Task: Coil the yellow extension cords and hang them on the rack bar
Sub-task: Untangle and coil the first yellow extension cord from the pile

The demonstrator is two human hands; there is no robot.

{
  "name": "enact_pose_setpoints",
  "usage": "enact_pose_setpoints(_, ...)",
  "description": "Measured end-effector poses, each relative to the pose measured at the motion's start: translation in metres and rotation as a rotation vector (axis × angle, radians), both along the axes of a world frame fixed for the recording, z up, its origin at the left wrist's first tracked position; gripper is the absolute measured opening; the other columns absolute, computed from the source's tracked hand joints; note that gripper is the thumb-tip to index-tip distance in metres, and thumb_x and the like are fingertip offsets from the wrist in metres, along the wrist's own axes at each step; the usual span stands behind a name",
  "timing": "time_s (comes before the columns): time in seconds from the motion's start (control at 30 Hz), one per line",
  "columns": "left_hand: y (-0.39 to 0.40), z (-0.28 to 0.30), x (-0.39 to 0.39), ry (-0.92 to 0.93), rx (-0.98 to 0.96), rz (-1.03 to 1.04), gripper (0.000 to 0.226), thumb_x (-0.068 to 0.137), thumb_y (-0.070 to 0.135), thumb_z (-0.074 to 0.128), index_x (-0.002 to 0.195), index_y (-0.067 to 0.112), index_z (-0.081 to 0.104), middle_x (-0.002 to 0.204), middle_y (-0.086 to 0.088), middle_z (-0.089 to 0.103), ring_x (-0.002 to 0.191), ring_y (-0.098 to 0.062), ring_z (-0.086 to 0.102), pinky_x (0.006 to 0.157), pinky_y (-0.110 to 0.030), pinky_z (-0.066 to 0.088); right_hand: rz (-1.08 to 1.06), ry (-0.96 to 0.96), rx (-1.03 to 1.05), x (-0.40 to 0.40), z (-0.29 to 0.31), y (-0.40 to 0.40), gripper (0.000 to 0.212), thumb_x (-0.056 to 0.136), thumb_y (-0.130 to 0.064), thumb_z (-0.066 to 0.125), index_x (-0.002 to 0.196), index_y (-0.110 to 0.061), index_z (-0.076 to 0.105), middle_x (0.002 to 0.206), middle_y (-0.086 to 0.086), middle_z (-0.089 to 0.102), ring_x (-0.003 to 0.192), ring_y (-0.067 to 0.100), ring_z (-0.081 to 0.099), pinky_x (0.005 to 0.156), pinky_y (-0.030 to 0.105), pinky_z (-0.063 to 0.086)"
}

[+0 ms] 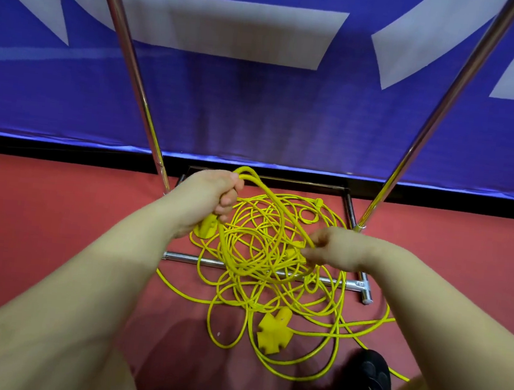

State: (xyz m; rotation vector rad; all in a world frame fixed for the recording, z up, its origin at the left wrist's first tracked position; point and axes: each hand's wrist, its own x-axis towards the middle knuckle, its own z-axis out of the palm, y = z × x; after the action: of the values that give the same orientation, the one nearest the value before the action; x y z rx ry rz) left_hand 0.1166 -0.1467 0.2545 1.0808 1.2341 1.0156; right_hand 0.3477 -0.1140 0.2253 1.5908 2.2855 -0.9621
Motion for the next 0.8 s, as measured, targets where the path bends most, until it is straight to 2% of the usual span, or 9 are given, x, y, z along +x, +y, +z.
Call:
enact_pose_setpoints(0.1, 0.004, -0.001, -0.001, -0.055, 0.014, 0.164, 0.027, 0.101, 0.015, 0.03, 0.079, 0.014, 0.045, 0.04, 0.008, 0.038, 0.034, -0.001, 0.03, 0.039, -0.015, 0.035, 0.041, -0.066, -0.012, 0.0, -0.004, -0.002, 0.031, 0.091, -0.034, 0.056, 0.064, -0.021, 0.048, 0.066, -0.002, 0.05, 0.068, 0.017, 0.045, 0.063, 0.028, 0.036)
enact_pose_setpoints(0.2, 0.007, 0.002, -0.004, -0.102, 0.046, 0.297, 0.027, 0.102, 0.017, 0.03, 0.081, 0.016, 0.046, 0.042, 0.01, 0.042, 0.035, -0.002, 0.035, 0.041, -0.016, 0.037, -0.002, 0.047, 0.004, -0.005, -0.004, 0.0, 0.029, 0.091, -0.028, 0.059, 0.066, -0.021, 0.045, 0.071, 0.0, 0.06, 0.065, 0.016, 0.056, 0.067, 0.028, 0.045)
enact_pose_setpoints(0.33, 0.004, 0.005, -0.002, 0.087, 0.073, 0.2, 0.023, 0.101, 0.016, 0.036, 0.086, 0.016, 0.053, 0.054, 0.006, 0.06, 0.043, -0.004, 0.055, 0.048, -0.019, 0.047, -0.41, 0.674, -0.239, -0.016, 0.018, -0.002, 0.024, 0.093, -0.013, 0.055, 0.071, -0.012, 0.046, 0.056, 0.002, 0.061, 0.051, 0.011, 0.065, 0.052, 0.021, 0.054)
enact_pose_setpoints(0.43, -0.001, 0.002, 0.01, 0.104, -0.001, -0.01, 0.022, 0.1, 0.014, 0.037, 0.087, 0.013, 0.054, 0.066, -0.001, 0.069, 0.057, -0.008, 0.067, 0.06, -0.021, 0.054, -0.723, 1.057, -0.347, -0.019, 0.036, -0.002, 0.012, 0.094, -0.008, 0.051, 0.083, -0.008, 0.054, 0.069, 0.006, 0.059, 0.051, 0.011, 0.067, 0.048, 0.021, 0.055)
enact_pose_setpoints(0.5, -0.005, -0.001, 0.018, 0.16, -0.025, -0.138, 0.021, 0.1, 0.013, 0.038, 0.087, 0.012, 0.055, 0.078, -0.003, 0.069, 0.063, -0.005, 0.068, 0.064, -0.019, 0.054, -0.877, 1.204, -0.394, -0.019, 0.041, 0.0, 0.011, 0.094, -0.009, 0.05, 0.085, -0.006, 0.056, 0.072, 0.006, 0.059, 0.052, 0.012, 0.068, 0.05, 0.022, 0.056)
enact_pose_setpoints(0.6, -0.008, -0.005, 0.027, 0.217, -0.06, -0.259, 0.02, 0.099, 0.015, 0.04, 0.09, 0.013, 0.058, 0.086, -0.001, 0.069, 0.069, -0.002, 0.068, 0.069, -0.021, 0.054, -0.979, 1.297, -0.422, -0.019, 0.042, 0.003, 0.014, 0.094, -0.009, 0.051, 0.083, -0.004, 0.057, 0.07, 0.005, 0.061, 0.051, 0.012, 0.068, 0.052, 0.022, 0.057)
enact_pose_setpoints(0.7, -0.01, -0.003, 0.032, 0.093, -0.121, -0.297, 0.02, 0.097, 0.016, 0.042, 0.093, 0.013, 0.062, 0.082, 0.002, 0.073, 0.074, -0.009, 0.07, 0.074, -0.027, 0.056, -0.986, 1.285, -0.345, -0.02, 0.039, 0.006, 0.009, 0.094, -0.008, 0.052, 0.088, -0.004, 0.057, 0.078, 0.005, 0.062, 0.051, 0.009, 0.067, 0.049, 0.02, 0.055)
enact_pose_setpoints(0.8, -0.013, 0.002, 0.033, 0.069, -0.143, -0.373, 0.019, 0.097, 0.013, 0.043, 0.096, 0.013, 0.062, 0.08, 0.0, 0.073, 0.073, -0.013, 0.07, 0.071, -0.028, 0.056, -0.991, 1.301, -0.294, -0.021, 0.037, 0.009, 0.01, 0.093, -0.009, 0.054, 0.084, -0.005, 0.058, 0.067, 0.003, 0.065, 0.053, 0.008, 0.068, 0.053, 0.021, 0.057)
